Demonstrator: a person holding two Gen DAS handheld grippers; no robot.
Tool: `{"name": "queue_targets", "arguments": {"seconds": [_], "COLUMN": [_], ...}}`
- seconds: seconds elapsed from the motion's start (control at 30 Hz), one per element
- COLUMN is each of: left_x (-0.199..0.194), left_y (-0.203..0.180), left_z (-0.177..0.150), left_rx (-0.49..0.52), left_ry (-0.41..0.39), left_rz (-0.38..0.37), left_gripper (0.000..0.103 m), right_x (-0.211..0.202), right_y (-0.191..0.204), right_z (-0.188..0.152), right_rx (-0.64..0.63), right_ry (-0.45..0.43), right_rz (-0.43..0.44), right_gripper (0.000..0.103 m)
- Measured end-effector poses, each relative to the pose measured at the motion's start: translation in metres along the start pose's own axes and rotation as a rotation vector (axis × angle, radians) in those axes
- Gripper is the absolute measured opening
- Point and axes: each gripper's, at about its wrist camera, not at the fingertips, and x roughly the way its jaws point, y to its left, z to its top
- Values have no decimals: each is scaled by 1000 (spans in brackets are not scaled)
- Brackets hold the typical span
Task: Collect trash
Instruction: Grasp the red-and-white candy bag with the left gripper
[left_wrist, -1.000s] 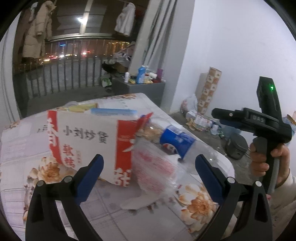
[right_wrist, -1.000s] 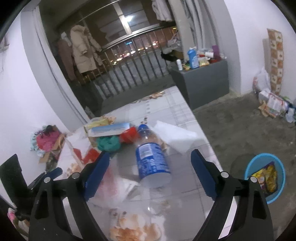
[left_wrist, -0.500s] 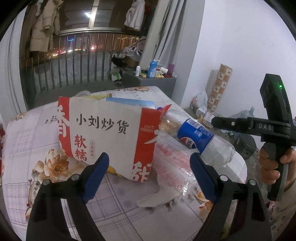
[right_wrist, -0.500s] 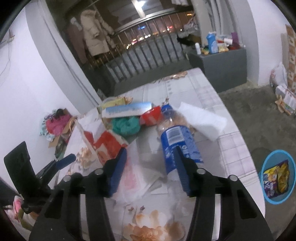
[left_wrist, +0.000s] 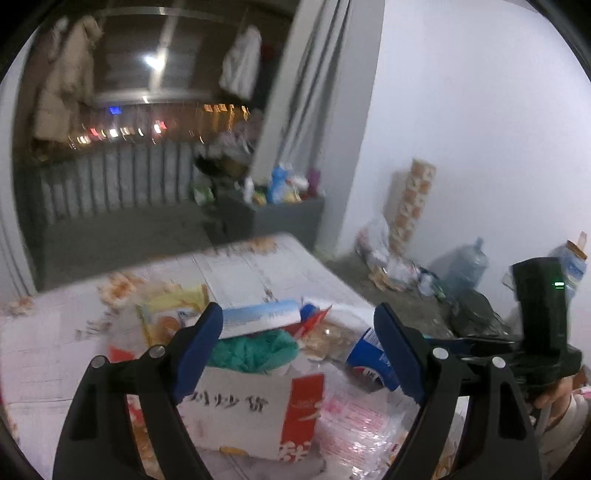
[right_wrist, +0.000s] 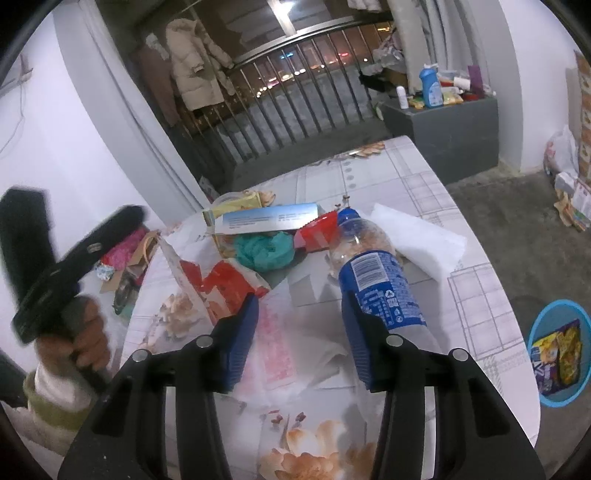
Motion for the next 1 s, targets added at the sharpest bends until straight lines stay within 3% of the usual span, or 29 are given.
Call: {"name": "queue_targets", "arguments": {"seconds": [0.07,0.17,0.33,0.57,0.83,1.0], "left_x": [18,21,-17,-61,-55,-51], "left_y": [14,37,60,58,46,48], "left_z": [2,-4,-24,-77,-148,-160], "left_rx": [-35,-121,-228,-290,-398,-440], "left_ry": [71,132,156,242,349,332], "left_rz": [11,11,-43,-17,-5,11], "left_gripper": [62,49,46,46,46,46], "right_x": [-3,-10,-7,0,15,19], "right_y": [1,0,-3,7,25,56], "right_z": [-1,-4,-8,-12,-18,-21], "right_rx": [-3,-13,-6,-28,-63,-148], "right_ry": [-4,-13,10,33,82,101], "right_rz": [1,0,7,39,93,176], "right_gripper": [43,42,42,42,42,42]}}
